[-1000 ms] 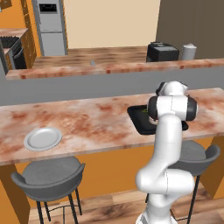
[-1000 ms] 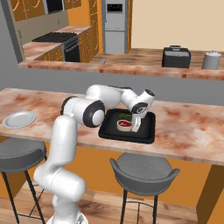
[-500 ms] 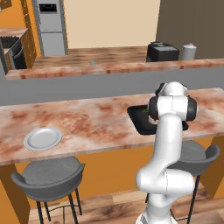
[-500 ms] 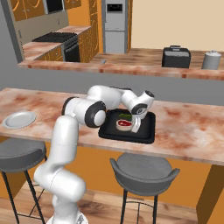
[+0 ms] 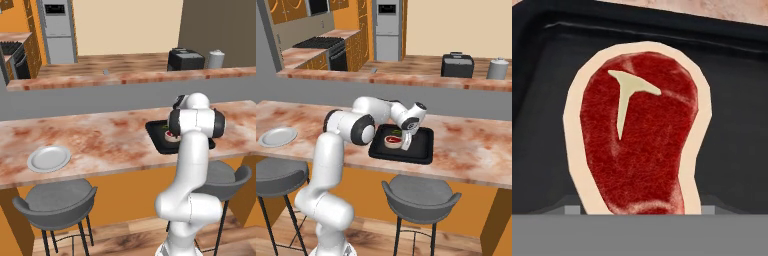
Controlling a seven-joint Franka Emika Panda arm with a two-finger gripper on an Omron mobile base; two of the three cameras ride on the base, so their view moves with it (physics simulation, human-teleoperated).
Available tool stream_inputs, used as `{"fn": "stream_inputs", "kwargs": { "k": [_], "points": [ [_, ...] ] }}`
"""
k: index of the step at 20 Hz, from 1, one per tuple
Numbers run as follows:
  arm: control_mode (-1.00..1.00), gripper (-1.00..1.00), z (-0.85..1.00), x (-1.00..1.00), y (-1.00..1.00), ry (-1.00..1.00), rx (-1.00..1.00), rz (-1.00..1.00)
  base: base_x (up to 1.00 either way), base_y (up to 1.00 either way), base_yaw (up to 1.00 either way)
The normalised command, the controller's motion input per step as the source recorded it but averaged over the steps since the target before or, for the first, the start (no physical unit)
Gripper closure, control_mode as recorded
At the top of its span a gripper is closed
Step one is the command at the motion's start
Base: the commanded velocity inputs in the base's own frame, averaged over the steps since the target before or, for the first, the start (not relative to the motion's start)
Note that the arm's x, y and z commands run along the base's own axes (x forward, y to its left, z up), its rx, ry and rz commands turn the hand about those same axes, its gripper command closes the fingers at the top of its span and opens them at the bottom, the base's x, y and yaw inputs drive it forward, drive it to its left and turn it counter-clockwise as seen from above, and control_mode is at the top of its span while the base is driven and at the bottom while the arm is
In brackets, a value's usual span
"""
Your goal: Create a steak meal by picking up the steak and asparagus from the tray and placing them on the plate. Leave the cherry on the tray.
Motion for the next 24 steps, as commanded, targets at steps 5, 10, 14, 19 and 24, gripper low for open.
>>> {"fn": "stream_inputs", "kwargs": {
  "k": [5, 10, 14, 19, 24],
  "points": [
    [-1.0, 1.0, 0.0, -0.06, 0.0, 0.0, 0.0, 0.02, 0.0, 0.0, 0.0],
    [-1.0, 1.0, 0.46, -0.16, 0.01, -0.05, 0.02, 0.03, 0.0, 0.0, 0.0],
    [-1.0, 1.0, 0.89, -0.08, 0.1, -0.02, 0.1, 0.0, 0.0, 0.0, 0.0],
    [-1.0, 1.0, 0.83, -0.23, 0.56, -0.03, 0.05, 0.0, 0.0, 0.0, 0.0],
    [-1.0, 1.0, 0.5, -0.4, 0.98, -0.09, -0.03, 0.0, 0.0, 0.0, 0.0]
  ]
}}
